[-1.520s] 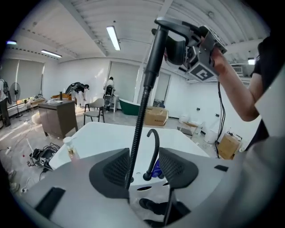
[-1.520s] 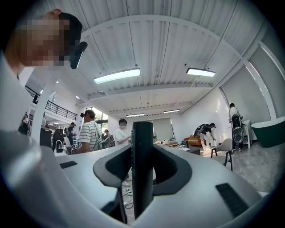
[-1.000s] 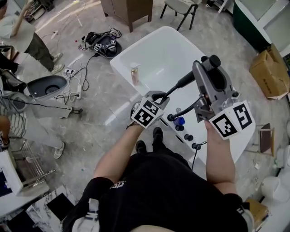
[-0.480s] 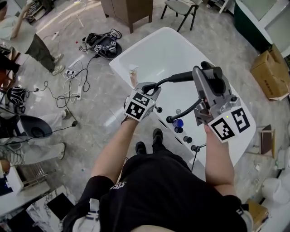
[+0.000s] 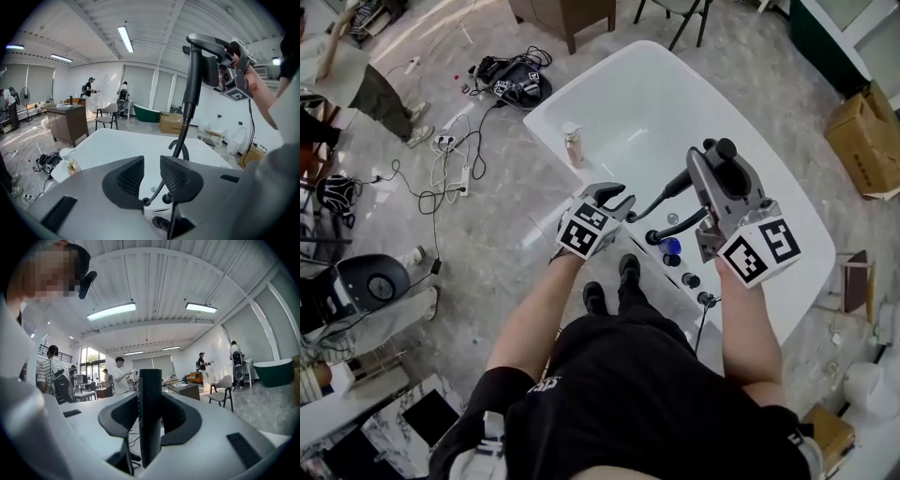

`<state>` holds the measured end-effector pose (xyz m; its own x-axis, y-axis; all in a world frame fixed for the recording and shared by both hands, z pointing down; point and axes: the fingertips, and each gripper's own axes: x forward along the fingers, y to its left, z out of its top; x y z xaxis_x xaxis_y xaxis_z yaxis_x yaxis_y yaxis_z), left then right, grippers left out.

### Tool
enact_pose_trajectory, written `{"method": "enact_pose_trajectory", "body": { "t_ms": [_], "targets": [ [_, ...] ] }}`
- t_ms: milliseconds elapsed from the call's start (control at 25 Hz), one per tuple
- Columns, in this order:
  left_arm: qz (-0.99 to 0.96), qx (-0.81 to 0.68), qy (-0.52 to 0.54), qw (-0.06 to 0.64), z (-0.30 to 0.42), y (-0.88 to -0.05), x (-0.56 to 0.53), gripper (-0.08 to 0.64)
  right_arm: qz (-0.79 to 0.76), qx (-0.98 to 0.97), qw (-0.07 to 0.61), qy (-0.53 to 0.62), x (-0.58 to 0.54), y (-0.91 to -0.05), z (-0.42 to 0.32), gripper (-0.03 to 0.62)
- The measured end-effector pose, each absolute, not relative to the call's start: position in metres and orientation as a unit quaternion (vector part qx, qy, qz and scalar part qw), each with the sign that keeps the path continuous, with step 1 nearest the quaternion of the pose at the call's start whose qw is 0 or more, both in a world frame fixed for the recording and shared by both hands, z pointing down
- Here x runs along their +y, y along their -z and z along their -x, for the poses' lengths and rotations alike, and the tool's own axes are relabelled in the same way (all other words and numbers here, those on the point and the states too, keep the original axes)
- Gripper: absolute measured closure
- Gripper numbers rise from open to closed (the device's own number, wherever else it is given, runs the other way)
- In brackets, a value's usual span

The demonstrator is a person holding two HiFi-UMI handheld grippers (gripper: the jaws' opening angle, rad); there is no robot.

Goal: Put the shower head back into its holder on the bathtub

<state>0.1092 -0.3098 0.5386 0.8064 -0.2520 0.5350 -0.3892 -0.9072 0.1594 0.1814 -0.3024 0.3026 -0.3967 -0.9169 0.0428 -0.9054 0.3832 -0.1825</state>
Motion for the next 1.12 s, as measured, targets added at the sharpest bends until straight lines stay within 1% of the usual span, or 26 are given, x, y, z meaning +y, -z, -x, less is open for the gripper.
{"method": "enact_pose_trajectory", "body": {
  "t_ms": [80, 280, 440, 800, 1120],
  "targets": [
    [-0.940, -0.173, -0.260, 0.139, -0.105, -0.543, -0.312, 0.442, 0.545, 0.831, 0.029, 0.103, -0.307, -0.317, -0.181, 0.456],
    [-0.935, -0.188, -0.259, 0.156, -0.091, -0.555, -0.316, 0.445, 0.543, 0.829, -0.014, 0.132, -0.318, -0.354, -0.175, 0.456],
    [-0.932, -0.194, -0.253, 0.173, -0.078, -0.566, -0.315, 0.453, 0.532, 0.829, -0.034, 0.169, -0.324, -0.399, -0.168, 0.454],
    [-0.920, -0.240, -0.224, 0.214, -0.044, -0.578, -0.326, 0.492, 0.512, 0.824, -0.092, 0.222, -0.342, -0.485, -0.148, 0.454],
    [-0.905, -0.264, -0.215, 0.255, -0.015, -0.620, -0.328, 0.500, 0.505, 0.807, -0.166, 0.256, -0.360, -0.566, -0.136, 0.454]
  ]
}}
